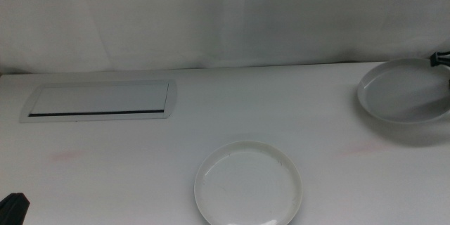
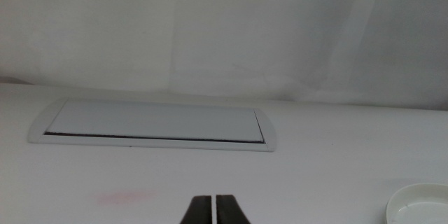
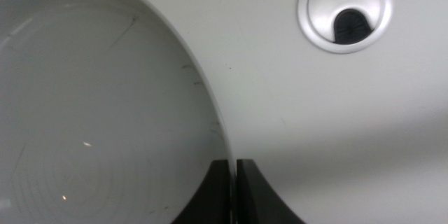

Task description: Stack the three bowls on top of each other.

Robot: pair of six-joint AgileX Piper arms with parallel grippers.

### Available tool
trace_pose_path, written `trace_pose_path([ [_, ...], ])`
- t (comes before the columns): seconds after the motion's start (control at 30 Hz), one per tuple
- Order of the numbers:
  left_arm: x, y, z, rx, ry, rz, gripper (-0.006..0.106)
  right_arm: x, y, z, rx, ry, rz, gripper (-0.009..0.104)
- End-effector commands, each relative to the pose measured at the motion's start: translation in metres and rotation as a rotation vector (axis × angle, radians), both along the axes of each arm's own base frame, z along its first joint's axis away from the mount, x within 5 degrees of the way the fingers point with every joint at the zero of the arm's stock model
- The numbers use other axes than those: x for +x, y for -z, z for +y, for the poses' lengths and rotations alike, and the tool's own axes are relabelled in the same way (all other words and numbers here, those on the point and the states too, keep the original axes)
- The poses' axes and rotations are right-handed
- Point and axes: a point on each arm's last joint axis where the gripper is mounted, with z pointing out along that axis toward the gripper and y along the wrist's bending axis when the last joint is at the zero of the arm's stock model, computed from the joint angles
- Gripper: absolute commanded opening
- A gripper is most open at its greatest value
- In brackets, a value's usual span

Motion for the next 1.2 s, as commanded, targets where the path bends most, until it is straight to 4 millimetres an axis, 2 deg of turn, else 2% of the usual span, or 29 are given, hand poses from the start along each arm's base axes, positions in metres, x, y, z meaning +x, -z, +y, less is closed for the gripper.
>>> trace_pose_path([
  [0.0,0.000,0.001,0.000,-0.003,-0.001,-0.013,-0.003,-0.009,-0.022,-0.002,-0.015,-0.017,-0.024,-0.003],
  [0.37,0.000,0.001,0.000,0.001,0.000,-0.013,-0.003,-0.051,-0.110,0.018,0.074,-0.051,-0.158,-0.003],
  [0.6,0.000,0.001,0.000,0.001,0.000,-0.013,-0.003,-0.082,-0.147,0.047,0.151,-0.136,-0.211,-0.003],
  [0.7,0.000,0.001,0.000,0.001,0.000,-0.013,-0.003,-0.099,-0.146,0.069,0.157,-0.189,-0.207,-0.003],
  [0.73,0.000,0.001,0.000,0.001,0.000,-0.013,-0.003,-0.112,-0.140,0.085,0.163,-0.227,-0.198,-0.003],
  [0.87,0.000,0.001,0.000,0.001,0.000,-0.013,-0.003,-0.132,-0.126,0.117,0.182,-0.300,-0.183,-0.003],
  [1.17,0.000,0.001,0.000,0.001,0.000,-0.013,-0.003,-0.156,-0.084,0.189,0.252,-0.426,-0.149,-0.003],
])
